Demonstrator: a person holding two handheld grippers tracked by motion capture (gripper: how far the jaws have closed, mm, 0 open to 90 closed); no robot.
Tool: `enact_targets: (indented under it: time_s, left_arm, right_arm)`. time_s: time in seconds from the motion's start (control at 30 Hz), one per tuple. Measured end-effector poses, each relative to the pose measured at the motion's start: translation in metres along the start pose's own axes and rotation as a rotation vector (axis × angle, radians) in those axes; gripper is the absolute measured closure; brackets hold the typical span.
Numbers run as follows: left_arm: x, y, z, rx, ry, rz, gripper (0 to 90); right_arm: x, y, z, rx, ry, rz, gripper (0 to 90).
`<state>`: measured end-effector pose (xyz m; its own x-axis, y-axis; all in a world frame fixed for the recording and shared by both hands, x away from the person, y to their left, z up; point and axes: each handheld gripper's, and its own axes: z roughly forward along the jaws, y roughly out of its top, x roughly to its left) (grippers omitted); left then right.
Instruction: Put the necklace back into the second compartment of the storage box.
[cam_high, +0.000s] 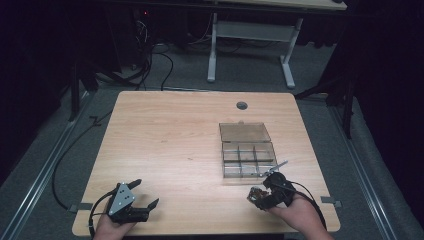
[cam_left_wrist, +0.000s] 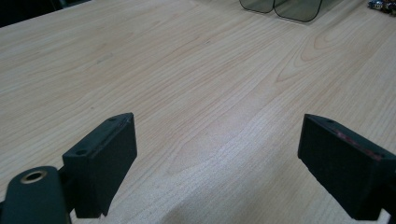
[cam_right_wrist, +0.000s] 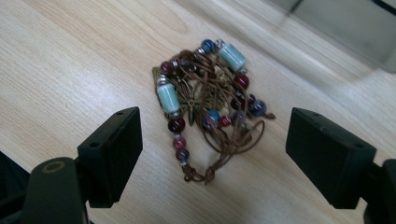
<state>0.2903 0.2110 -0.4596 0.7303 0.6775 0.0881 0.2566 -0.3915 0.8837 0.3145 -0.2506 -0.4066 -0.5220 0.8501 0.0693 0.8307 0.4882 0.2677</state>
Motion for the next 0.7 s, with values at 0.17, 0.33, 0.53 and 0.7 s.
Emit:
enact_targets:
  time_s: [0.17, 0.33, 0.53, 0.7]
  left_arm:
    - [0.0, 0.0, 0.0, 0.002, 0.0, 0.0, 12.1]
    - [0.0, 0.0, 0.0, 0.008, -0.002, 0.002, 12.1]
    - [0.0, 0.0, 0.0, 0.002, 0.0, 0.0, 12.1]
    - [0.0, 0.0, 0.0, 0.002, -0.002, 0.0, 12.1]
  right_arm:
    - [0.0, 0.01, 0.005, 0.026, 0.002, -0.018, 16.8]
    - [0.001, 0.014, 0.012, 0.053, -0.011, -0.043, 17.7]
    - [0.001, 0.017, 0.018, 0.095, -0.008, -0.063, 26.1]
    - [0.002, 0.02, 0.019, 0.101, -0.009, -0.088, 36.5]
